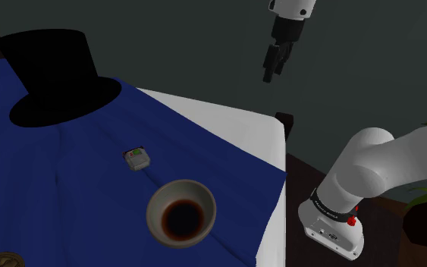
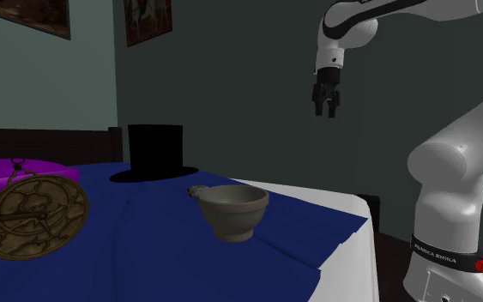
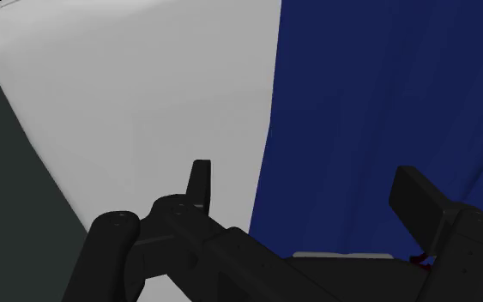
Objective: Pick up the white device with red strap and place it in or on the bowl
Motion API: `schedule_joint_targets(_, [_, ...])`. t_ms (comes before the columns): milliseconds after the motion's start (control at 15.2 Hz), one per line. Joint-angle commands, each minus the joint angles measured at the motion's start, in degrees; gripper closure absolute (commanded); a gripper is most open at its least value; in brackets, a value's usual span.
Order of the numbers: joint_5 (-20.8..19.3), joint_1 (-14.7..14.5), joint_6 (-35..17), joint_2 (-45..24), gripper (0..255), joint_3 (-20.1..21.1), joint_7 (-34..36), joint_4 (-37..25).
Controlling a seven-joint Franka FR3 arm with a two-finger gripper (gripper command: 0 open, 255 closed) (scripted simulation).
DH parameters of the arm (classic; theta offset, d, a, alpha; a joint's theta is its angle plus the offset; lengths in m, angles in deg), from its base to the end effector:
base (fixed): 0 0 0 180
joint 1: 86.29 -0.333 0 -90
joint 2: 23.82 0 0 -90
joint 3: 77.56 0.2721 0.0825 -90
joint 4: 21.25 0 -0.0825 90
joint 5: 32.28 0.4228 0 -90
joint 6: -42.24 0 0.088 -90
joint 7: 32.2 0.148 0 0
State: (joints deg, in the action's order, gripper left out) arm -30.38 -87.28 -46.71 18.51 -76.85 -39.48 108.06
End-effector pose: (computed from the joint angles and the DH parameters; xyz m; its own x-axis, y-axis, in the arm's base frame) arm 0.3883 0.0170 0.5495 0.9874 0.1537 0.0372 0.1545 -0.9878 -0.0202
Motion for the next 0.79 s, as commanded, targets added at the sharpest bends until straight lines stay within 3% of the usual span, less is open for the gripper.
schedule_joint_targets(0, [0.0, 0.0, 0.0, 0.0, 0, 0.0, 0.0, 0.0])
schedule_joint_targets(726, [4.9, -3.0, -12.6, -12.0, 0, 11.4, 12.5, 0.4])
